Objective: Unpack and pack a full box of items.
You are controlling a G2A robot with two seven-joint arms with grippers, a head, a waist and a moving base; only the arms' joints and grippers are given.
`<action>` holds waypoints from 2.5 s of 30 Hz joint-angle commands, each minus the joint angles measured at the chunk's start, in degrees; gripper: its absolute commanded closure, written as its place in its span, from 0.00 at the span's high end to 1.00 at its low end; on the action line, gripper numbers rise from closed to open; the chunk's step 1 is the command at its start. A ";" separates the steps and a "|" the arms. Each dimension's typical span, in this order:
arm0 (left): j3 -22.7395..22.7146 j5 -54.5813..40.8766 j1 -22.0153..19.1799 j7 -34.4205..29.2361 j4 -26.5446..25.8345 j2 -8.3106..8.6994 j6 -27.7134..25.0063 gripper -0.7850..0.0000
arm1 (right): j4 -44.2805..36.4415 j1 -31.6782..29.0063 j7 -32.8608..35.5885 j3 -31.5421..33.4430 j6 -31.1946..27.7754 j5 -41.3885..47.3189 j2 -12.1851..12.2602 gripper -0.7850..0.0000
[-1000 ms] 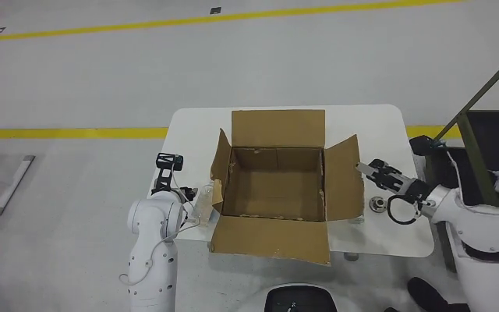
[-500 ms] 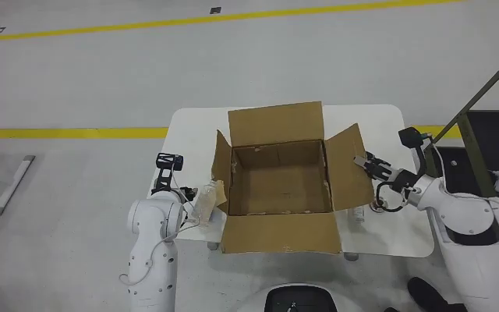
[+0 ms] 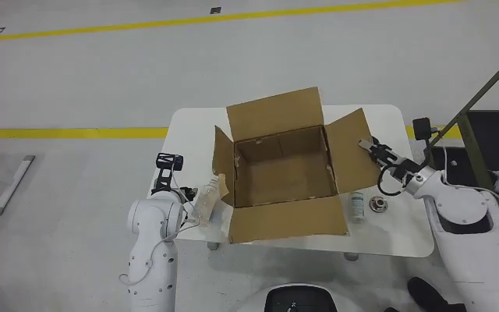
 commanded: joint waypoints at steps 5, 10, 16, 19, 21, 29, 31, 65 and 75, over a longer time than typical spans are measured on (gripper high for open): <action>0.00 0.00 0.00 0.00 0.00 0.00 0.00 1.00 | 1.69 -2.42 -4.97 1.25 1.98 3.43 0.05 0.00; 0.00 0.00 0.00 0.00 0.00 0.00 0.00 1.00 | 0.55 -3.85 -6.90 0.01 4.29 3.23 0.05 0.00; 0.00 0.00 0.00 0.00 0.00 0.00 0.00 1.00 | -1.23 -5.28 -7.40 -1.27 5.13 2.68 0.18 0.00; 0.00 0.00 0.00 0.00 0.00 0.00 0.00 1.00 | -1.94 -5.68 -7.54 -1.40 5.25 2.17 0.34 0.24; 0.00 0.00 0.00 0.00 0.00 0.00 0.00 1.00 | -2.51 -5.83 -7.10 -1.38 4.75 1.64 0.50 0.76; 0.00 0.00 0.00 0.00 0.00 0.00 0.00 1.00 | -10.92 -8.29 -9.12 0.36 9.10 -7.66 1.39 1.00; 0.00 0.00 0.00 0.00 0.00 0.00 0.00 1.00 | -13.62 -9.39 -10.03 0.75 9.65 -11.04 1.60 1.00; 0.00 0.00 0.00 0.00 0.00 0.00 0.00 1.00 | -28.52 -15.34 -8.32 -1.27 -4.88 -33.90 3.47 0.00; 0.48 -0.33 2.73 5.42 -0.54 0.48 -5.74 1.00 | -28.52 -15.34 -8.32 -1.27 -4.88 -33.90 3.47 0.00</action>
